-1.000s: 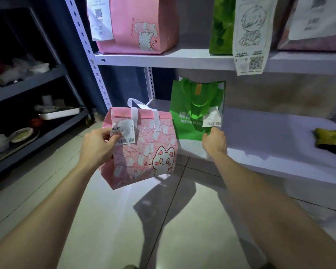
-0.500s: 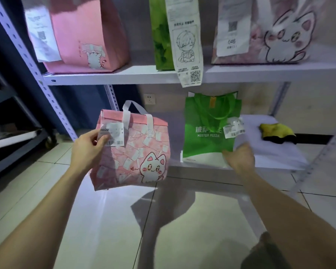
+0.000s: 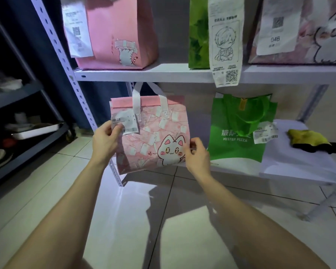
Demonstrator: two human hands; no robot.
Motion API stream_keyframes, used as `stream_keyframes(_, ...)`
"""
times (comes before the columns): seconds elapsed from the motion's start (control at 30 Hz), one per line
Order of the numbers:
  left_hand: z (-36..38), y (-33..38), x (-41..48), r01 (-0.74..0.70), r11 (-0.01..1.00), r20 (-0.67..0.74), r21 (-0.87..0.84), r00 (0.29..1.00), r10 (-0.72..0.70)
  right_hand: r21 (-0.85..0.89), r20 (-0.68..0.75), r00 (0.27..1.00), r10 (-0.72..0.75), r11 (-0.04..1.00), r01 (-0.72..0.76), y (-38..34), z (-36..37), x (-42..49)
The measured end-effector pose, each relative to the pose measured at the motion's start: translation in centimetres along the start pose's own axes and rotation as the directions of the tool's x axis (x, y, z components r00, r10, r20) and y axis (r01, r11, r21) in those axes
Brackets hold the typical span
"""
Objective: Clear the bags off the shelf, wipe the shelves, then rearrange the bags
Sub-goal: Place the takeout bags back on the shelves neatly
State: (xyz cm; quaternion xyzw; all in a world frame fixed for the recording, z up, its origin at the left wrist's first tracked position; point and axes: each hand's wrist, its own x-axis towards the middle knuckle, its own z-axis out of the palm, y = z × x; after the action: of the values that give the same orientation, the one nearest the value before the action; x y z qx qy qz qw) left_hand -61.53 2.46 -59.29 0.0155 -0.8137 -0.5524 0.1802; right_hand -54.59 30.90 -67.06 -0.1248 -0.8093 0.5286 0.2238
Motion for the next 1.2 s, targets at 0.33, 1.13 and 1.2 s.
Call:
stream_keyframes(0.33, 4.5, -1.9, 3.5, -0.066, 0.991, 0.102, -0.120, 0.992, 0.078, -0.129, -0.190, 0.982, -0.007, 0.991, -0.018, 0.9, 1.8, 4.1)
stream_keyframes(1.13, 7.4, -12.9, 9.0, 0.055, 0.947, 0.366, 0.318, 0.914, -0.176, -0.371, 0.009, 0.962, 0.274, 0.894, -0.252, 4.2, 8.5, 6.0)
stream_keyframes(1.2, 6.8, -12.3, 8.9, 0.048, 0.945, 0.359, 0.323, 0.918, -0.169, -0.364, 0.010, 0.964, 0.265, 0.899, -0.243, 4.4, 8.0, 5.8)
